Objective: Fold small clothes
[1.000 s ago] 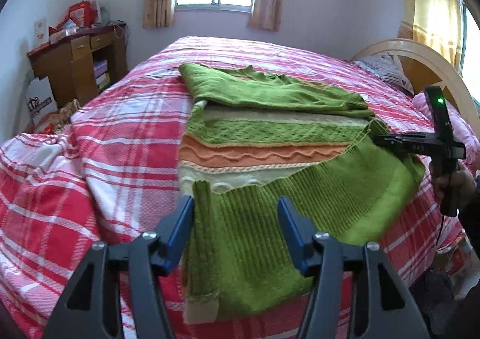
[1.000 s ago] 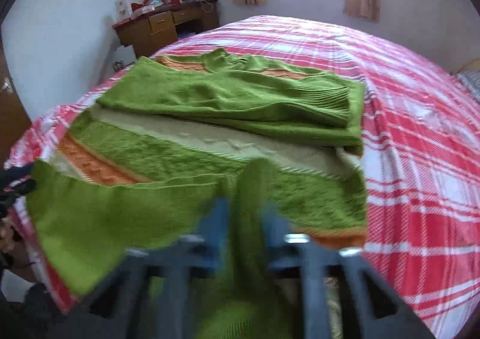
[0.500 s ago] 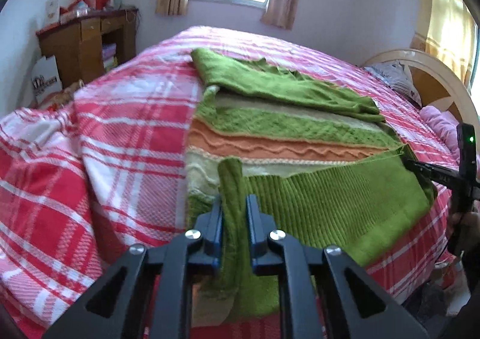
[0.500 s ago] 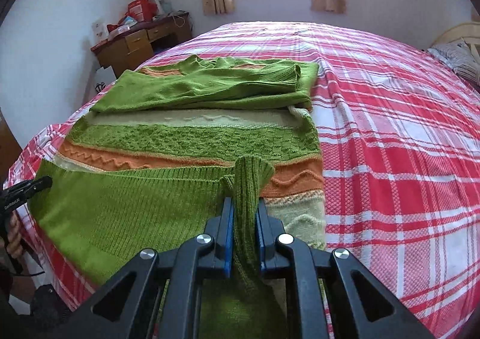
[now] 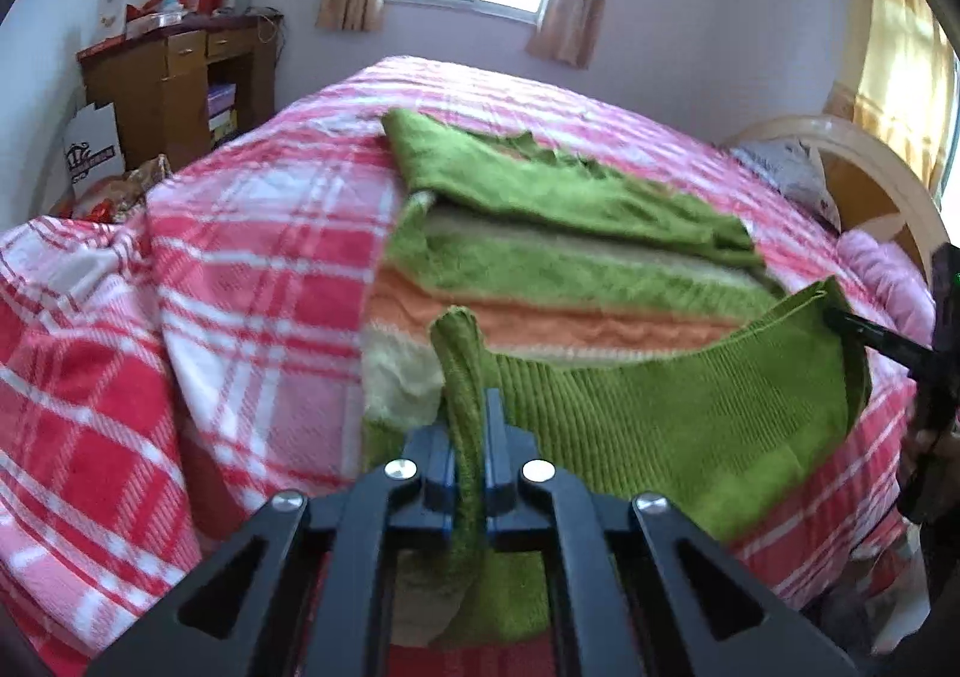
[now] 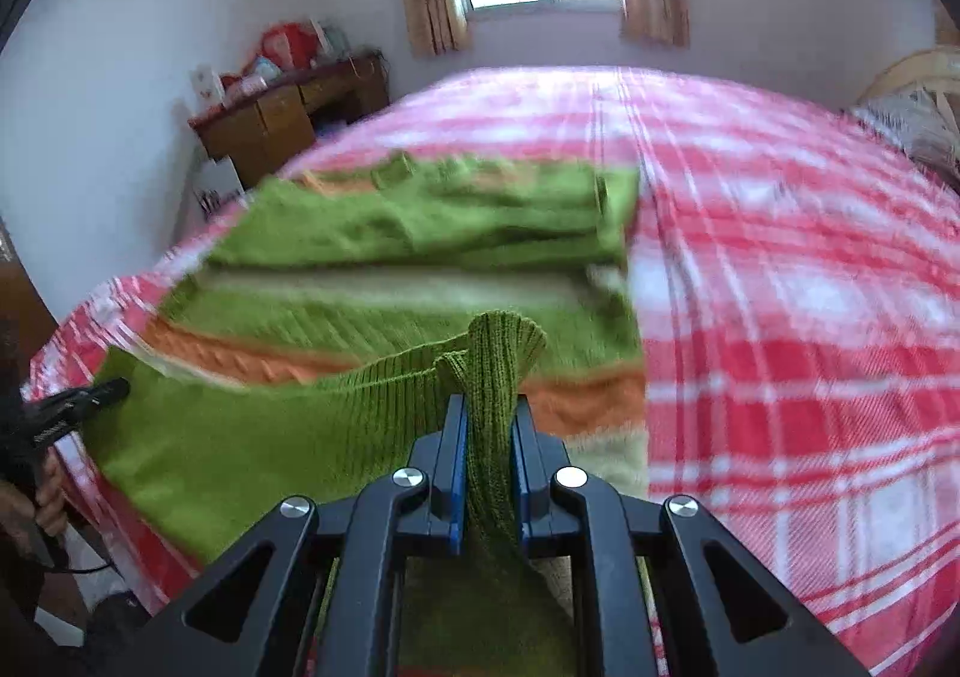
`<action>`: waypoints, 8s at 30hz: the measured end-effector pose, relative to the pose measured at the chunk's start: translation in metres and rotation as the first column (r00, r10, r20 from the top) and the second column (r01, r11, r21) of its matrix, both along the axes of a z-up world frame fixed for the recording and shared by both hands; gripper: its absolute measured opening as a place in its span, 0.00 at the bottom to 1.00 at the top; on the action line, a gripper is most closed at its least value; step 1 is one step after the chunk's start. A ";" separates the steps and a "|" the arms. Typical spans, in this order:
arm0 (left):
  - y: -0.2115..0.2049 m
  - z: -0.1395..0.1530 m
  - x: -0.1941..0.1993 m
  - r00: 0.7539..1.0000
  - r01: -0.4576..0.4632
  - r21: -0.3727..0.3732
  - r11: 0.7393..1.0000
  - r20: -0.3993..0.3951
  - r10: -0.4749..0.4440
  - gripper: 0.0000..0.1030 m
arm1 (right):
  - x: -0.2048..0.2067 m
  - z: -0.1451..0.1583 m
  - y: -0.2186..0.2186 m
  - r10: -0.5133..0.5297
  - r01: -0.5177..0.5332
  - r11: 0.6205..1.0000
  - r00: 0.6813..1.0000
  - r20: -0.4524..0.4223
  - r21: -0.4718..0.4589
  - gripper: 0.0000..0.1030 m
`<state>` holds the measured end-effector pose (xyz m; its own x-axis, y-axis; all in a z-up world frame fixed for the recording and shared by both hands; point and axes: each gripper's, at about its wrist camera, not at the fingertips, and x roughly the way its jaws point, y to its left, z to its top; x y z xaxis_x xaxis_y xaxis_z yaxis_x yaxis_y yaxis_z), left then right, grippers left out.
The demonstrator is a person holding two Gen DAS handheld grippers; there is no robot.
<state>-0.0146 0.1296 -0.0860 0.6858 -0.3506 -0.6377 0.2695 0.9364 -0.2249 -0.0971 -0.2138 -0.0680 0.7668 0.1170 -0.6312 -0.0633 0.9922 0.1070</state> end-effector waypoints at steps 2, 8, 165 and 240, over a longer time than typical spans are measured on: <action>-0.001 0.007 0.008 1.000 -0.019 -0.005 1.000 0.004 0.019 0.06 | 0.001 0.017 0.003 0.005 -0.004 1.000 0.999 0.039 -0.020 0.12; -0.003 0.032 0.041 0.998 -0.059 -0.031 0.998 0.035 0.060 0.06 | 0.019 0.040 0.010 -0.011 0.019 0.996 0.996 0.091 -0.085 0.12; -0.023 -0.019 0.138 0.928 -0.371 -0.333 0.867 -0.165 0.334 0.60 | 0.130 -0.036 0.118 0.137 -0.138 0.990 0.990 -0.043 -0.006 0.29; -0.156 0.006 0.141 0.995 -0.069 -0.001 0.998 0.072 0.069 0.21 | 0.320 -0.017 0.097 0.283 -0.202 0.908 0.941 -0.183 0.366 0.13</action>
